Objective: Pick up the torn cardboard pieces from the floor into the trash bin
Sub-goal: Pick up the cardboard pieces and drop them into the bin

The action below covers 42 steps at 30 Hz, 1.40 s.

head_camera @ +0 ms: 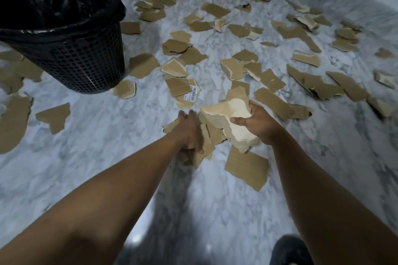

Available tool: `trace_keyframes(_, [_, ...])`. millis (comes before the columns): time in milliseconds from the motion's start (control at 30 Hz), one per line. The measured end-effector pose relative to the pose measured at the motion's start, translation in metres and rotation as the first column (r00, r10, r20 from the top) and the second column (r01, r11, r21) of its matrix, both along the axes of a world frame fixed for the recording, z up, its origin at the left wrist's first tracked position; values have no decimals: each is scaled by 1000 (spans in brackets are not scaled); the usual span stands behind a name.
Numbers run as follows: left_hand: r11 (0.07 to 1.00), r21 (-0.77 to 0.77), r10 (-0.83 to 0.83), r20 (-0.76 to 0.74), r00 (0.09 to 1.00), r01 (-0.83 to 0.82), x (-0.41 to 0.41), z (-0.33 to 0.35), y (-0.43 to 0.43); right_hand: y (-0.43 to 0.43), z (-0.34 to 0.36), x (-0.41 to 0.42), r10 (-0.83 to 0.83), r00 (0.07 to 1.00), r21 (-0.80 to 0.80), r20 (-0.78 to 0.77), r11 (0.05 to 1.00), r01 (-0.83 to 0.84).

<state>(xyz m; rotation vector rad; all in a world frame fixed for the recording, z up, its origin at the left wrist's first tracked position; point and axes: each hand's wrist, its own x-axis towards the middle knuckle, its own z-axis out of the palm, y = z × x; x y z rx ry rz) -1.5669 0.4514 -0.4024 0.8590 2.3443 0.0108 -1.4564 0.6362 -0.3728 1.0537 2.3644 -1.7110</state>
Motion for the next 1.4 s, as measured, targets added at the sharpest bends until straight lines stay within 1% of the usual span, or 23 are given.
trace_keyframes(33, [997, -71, 13, -33, 999, -16, -1, -8, 1, 1, 1, 4, -14, 1000, 3, 10, 1000, 14])
trace_keyframes(67, [996, -59, 56, -49, 997, -59, -3, -15, 1, 4, 0, 9, -31, 999, 6, 23, 999, 31])
trace_keyframes(133, [974, 67, 218, -5, 976, -217, -5, -14, -5, 10, 4, 20, -59, 994, -13, 91, 998, 60])
trace_keyframes(200, [947, 92, 308, 29, 951, -309, -5, -1, -11, 16, 6, 31, -33, 974, -41, 225, 998, 44])
trace_keyframes(233, [943, 62, 325, 30, 945, -326, -7, 2, -13, 18, 8, 36, 12, 952, -36, 305, 999, -1])
trace_keyframes(300, [936, 16, 350, 42, 936, -351, -15, 0, -19, 21, 7, 42, 136, 881, -35, 454, 990, -134])
trace_keyframes(367, [927, -12, 376, 56, 925, -376, -23, -1, -26, 21, 3, 46, 233, 756, 5, 611, 955, -298])
trace_keyframes(433, [924, -19, 382, 29, 924, -381, -30, 0, -32, 14, -2, 48, 244, 631, 72, 736, 900, -431])
trace_keyframes(467, [925, -29, 379, 25, 925, -378, -32, 2, -34, 10, -8, 49, 238, 605, 94, 760, 880, -465])
trace_keyframes(567, [938, -74, 335, -56, 940, -339, -32, 3, -37, -10, -20, 51, 179, 625, 153, 760, 885, -439])
trace_keyframes(633, [961, -72, 259, -86, 962, -266, -30, 6, -35, -18, -26, 49, 160, 636, 177, 755, 884, -432])
trace_keyframes(767, [992, -8, 123, -48, 991, -124, -26, 14, -28, -25, -17, 36, 230, 628, 182, 743, 834, -520])
trace_keyframes(833, [992, -12, 128, -39, 991, -129, -24, 16, -29, -27, -3, 26, 294, 625, 158, 724, 811, -564])
trace_keyframes(900, [988, -20, 155, -16, 988, -155, -22, 16, -32, -24, 11, 21, 343, 614, 102, 711, 814, -572])
trace_keyframes(933, [987, -24, 162, -1, 987, -162, -21, 16, -35, -17, 16, 19, 349, 636, 70, 688, 841, -537])
trace_keyframes(1000, [987, -35, 160, 13, 987, -159, -20, 18, -37, 0, 25, 20, 299, 757, 47, 581, 916, -399])
trace_keyframes(1033, [987, -40, 156, 16, 988, -155, -20, 17, -37, 10, 27, 21, 239, 819, 65, 522, 946, -318])
trace_keyframes(1100, [987, -62, 148, 32, 988, -146, -20, 19, -34, 28, 30, 24, 83, 907, 119, 413, 982, -144])
trace_keyframes(1167, [988, -112, 110, 62, 992, -102, -19, 20, -29, 40, 33, 22, -64, 958, 109, 279, 993, 35])
trace_keyframes(1233, [982, -184, 54, 116, 992, -32, -19, 20, -24, 48, 32, 17, -179, 964, 95, 197, 982, 163])
trace_keyframes(1300, [964, -260, -9, 185, 983, 58, -13, 21, -17, 57, 27, 10, -219, 958, 135, 188, 971, 196])
trace_keyframes(1367, [930, -315, -130, 201, 971, 189, -4, 26, -10, 60, 23, 4, -189, 956, 209, 224, 967, 142])
trace_keyframes(1400, [923, -305, -186, 178, 966, 234, -1, 30, -5, 62, 21, 0, -143, 953, 243, 267, 967, 77])
